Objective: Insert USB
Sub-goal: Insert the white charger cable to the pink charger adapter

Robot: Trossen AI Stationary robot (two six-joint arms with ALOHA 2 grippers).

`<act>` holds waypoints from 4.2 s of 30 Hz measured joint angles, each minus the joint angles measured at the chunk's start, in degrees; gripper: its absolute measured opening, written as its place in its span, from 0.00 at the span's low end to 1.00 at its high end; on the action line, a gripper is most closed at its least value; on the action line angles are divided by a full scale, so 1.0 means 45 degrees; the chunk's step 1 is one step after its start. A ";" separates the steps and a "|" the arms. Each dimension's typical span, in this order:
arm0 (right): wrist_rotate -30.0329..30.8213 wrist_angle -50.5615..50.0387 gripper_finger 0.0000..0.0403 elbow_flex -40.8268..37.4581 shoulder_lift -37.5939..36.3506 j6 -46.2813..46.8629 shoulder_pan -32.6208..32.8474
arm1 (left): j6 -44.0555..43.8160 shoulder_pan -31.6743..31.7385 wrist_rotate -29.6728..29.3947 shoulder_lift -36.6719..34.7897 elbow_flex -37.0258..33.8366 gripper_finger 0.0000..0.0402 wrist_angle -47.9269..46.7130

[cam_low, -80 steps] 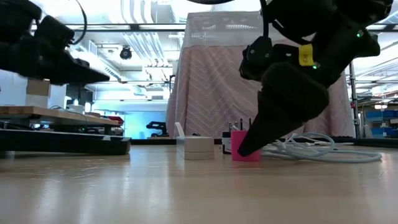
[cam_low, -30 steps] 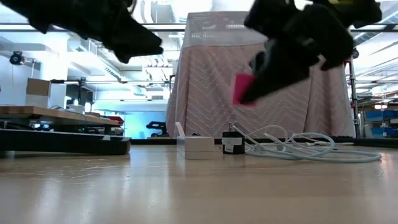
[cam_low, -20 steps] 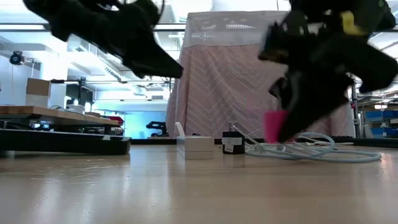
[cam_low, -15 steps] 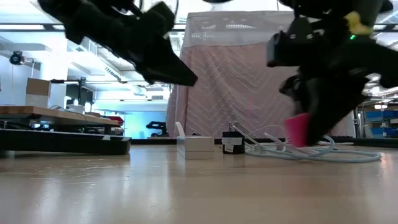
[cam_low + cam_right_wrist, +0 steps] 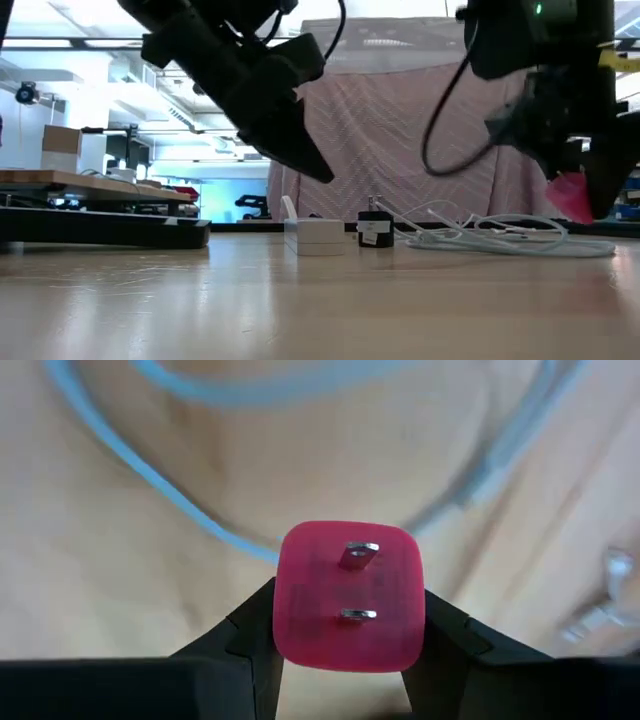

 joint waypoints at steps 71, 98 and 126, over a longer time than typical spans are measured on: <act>-0.1643 0.1110 0.46 -0.2260 -0.1193 -0.2175 -0.4339 | 0.0205 -0.0063 0.0226 -0.1580 0.0133 0.19 -0.1082; -0.1516 0.2974 0.41 -0.2742 -0.2588 -0.1505 -0.4143 | -0.0475 -0.0107 0.0217 -0.1384 0.0096 0.19 0.0248; -0.3237 0.6001 0.40 -0.3114 -0.5612 -0.1206 -0.2678 | 0.0616 -0.0060 -0.0108 0.3719 0.3812 0.33 0.2880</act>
